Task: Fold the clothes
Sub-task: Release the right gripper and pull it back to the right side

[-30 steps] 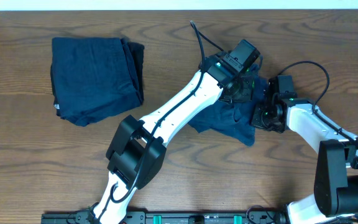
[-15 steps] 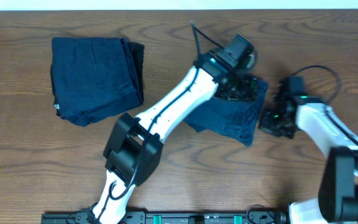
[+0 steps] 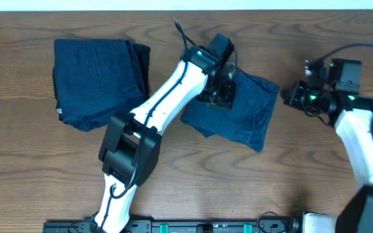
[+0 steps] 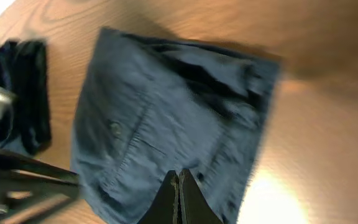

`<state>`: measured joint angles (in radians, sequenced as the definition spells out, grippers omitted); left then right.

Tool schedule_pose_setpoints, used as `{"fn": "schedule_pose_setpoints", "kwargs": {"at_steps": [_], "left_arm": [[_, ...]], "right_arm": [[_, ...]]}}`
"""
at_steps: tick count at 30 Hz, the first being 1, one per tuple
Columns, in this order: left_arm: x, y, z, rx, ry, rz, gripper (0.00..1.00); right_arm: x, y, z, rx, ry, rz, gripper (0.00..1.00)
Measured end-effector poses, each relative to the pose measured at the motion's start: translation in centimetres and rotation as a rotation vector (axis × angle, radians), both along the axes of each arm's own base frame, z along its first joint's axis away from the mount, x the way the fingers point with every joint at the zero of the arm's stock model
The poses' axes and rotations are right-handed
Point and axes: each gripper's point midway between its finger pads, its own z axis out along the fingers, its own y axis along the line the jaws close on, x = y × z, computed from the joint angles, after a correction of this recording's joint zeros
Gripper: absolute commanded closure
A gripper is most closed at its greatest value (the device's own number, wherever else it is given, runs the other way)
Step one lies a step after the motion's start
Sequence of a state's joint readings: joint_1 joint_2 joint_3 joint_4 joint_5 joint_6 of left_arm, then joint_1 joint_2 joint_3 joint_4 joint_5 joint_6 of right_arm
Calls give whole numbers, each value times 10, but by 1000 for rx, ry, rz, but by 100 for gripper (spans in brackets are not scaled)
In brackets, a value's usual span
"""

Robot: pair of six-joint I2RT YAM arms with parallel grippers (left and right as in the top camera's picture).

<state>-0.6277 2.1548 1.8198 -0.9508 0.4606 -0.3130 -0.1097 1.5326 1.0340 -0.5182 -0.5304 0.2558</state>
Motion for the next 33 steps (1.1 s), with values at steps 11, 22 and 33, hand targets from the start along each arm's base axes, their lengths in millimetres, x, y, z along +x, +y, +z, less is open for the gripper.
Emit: {"fn": "schedule_pose_setpoints", "kwargs": {"at_steps": [11, 22, 33], "left_arm": [[-41, -31, -45, -71, 25, -108, 81], [-80, -75, -59, -181, -30, -262, 81], [-86, -76, -67, -214, -62, -286, 81]], "right_arm": [[27, 28, -74, 23, 23, 144, 99], [47, 29, -125, 40, 29, 162, 99], [50, 35, -125, 87, 17, 185, 99]]}}
